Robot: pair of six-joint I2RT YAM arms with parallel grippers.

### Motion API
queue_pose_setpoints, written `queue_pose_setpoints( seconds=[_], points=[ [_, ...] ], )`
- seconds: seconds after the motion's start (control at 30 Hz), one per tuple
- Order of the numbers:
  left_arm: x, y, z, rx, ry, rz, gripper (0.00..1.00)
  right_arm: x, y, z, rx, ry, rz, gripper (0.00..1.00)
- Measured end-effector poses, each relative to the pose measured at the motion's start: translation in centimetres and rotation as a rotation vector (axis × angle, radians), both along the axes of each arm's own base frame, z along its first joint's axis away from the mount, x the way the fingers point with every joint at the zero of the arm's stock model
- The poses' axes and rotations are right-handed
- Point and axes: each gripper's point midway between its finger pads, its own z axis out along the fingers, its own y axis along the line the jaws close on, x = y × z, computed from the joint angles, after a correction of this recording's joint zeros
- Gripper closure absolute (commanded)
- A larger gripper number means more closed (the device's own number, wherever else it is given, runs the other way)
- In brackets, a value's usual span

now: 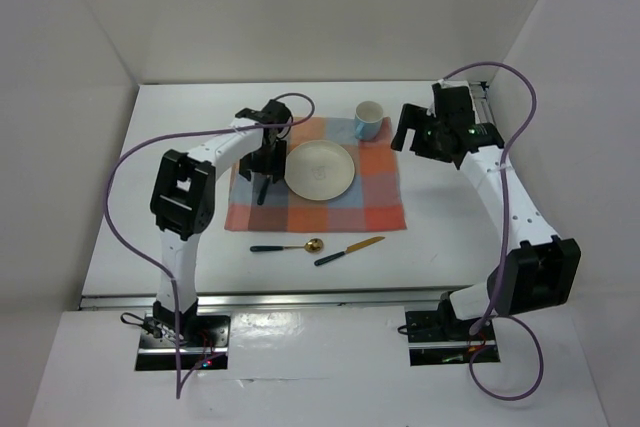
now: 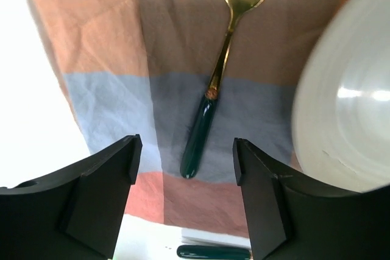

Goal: Set the dinner table for one person

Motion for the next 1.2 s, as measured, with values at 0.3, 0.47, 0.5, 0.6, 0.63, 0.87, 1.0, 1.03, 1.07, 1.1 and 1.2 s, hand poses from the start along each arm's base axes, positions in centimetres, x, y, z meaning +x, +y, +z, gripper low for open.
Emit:
queue_pose_setpoints(
  seconds=[0.3,0.47,0.5,0.6,0.63,0.87,1.0,1.03,1.07,1.1,1.2],
  points=[
    [-0.6,0.2,11.0,-0.041,-0.208,-0.003,0.21,-6.9,11.3,-1.7,0.033,-0.024,0.444,0.05],
    [-1.4,4.3,20.3,-0.113,-0.42,0.091,0.21,-12.4,20.4,-4.1,0.022,0.029,0.67,0.08],
    [-1.8,5.6,22.0,-0.122,-0.46,0.119,0.21,-13.4,22.0,-4.8,0.021,0.059,0.68,0.08],
    [-3.0,9.0,25.5,-0.135,-0.552,0.206,0.21,-15.2,26.1,-7.4,0.039,0.171,0.634,0.1],
    [-3.4,9.6,26.2,-0.139,-0.57,0.225,0.21,-15.5,27.2,-8.2,0.054,0.205,0.605,0.11],
    [-5.4,11.7,27.9,-0.147,-0.61,0.275,0.21,-15.6,32.9,-12.9,0.143,0.429,0.249,0.19],
    [-6.0,12.4,27.6,-0.145,-0.598,0.285,0.21,-15.7,34.1,-14.0,0.194,0.503,0.101,0.22],
    [-6.2,12.4,27.5,-0.146,-0.593,0.283,0.21,-15.8,34.2,-14.1,0.21,0.525,0.066,0.22],
    [-6.3,12.4,27.4,-0.145,-0.591,0.279,0.21,-16.0,34.3,-14.3,0.223,0.548,0.035,0.22],
    [-6.4,12.4,27.4,-0.143,-0.587,0.271,0.21,-16.2,34.3,-14.4,0.232,0.568,0.007,0.22],
    [-6.8,12.1,27.3,-0.159,-0.581,0.256,0.21,-16.6,34.6,-14.7,0.257,0.618,-0.073,0.22]
  ],
)
